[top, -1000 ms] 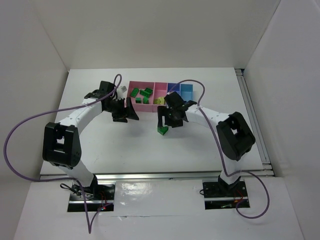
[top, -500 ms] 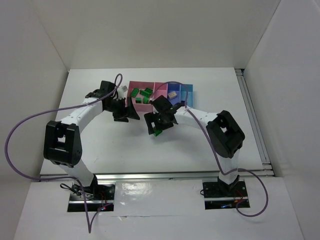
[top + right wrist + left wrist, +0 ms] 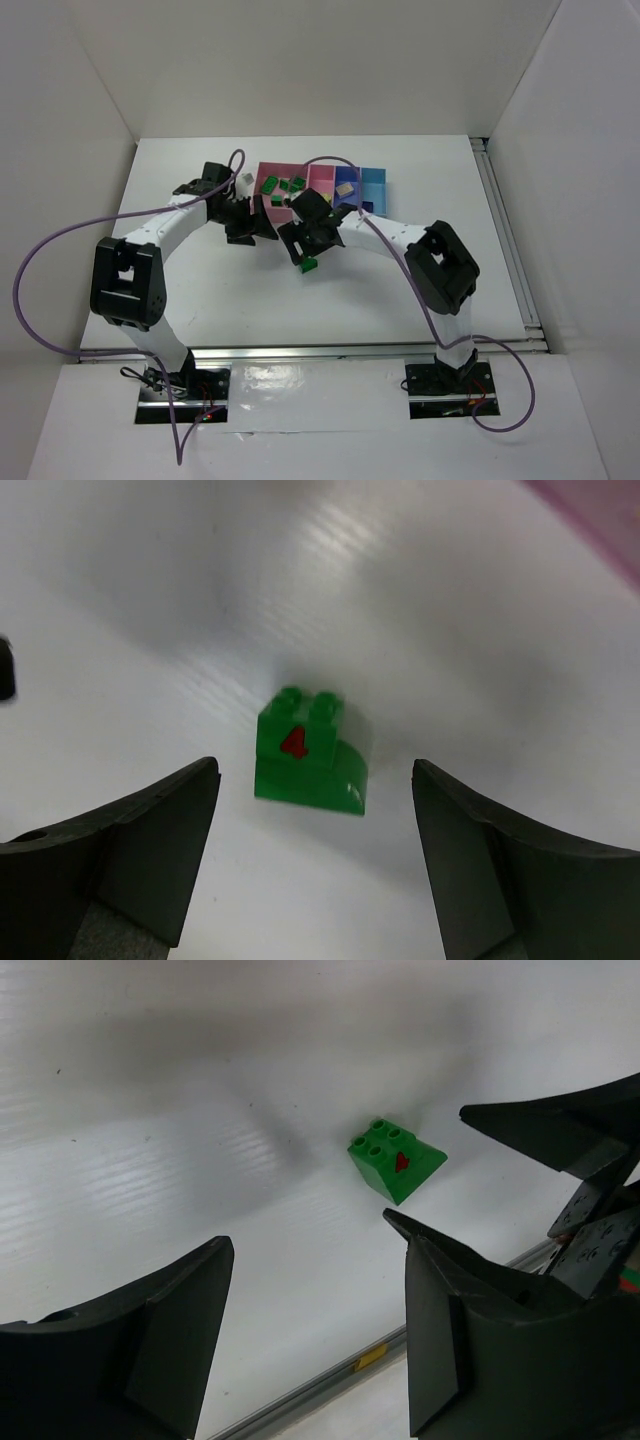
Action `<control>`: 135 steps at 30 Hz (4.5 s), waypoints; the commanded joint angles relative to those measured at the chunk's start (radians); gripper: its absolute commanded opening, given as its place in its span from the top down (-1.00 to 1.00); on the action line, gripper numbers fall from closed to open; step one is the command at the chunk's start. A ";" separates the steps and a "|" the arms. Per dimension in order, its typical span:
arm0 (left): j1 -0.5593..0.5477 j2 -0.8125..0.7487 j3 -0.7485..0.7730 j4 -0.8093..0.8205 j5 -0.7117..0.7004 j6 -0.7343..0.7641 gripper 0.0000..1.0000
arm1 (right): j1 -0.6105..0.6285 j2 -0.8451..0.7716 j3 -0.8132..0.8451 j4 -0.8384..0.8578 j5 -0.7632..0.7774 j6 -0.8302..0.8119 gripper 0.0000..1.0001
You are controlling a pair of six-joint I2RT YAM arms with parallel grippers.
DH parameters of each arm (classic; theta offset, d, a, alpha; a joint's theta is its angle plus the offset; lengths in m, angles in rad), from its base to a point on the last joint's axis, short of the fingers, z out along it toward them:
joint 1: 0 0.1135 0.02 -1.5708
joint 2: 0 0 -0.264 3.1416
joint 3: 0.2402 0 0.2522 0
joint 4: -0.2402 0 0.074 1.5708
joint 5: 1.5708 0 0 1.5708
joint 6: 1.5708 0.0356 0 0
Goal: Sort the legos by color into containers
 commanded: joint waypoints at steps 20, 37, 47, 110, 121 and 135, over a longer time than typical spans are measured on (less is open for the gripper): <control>0.038 -0.054 -0.016 0.007 -0.027 -0.028 -0.46 | 0.051 0.132 0.154 -0.092 0.145 0.068 0.07; 0.048 -0.063 -0.036 0.026 0.004 -0.019 -0.46 | 0.051 0.189 0.276 -0.204 0.164 0.162 -0.15; 0.048 -0.063 -0.036 0.026 0.013 -0.019 -0.46 | 0.051 0.207 0.286 -0.227 0.120 0.133 -0.15; -0.169 -0.212 -0.362 0.584 -0.113 -0.358 -0.49 | -0.115 0.040 0.227 0.054 -0.329 0.576 0.58; -0.169 -0.193 -0.334 0.512 -0.173 -0.274 -0.81 | -0.133 0.008 0.181 0.065 -0.329 0.576 0.55; -0.169 -0.184 -0.333 0.536 -0.087 -0.182 -0.29 | -0.153 -0.001 0.163 0.083 -0.358 0.585 0.55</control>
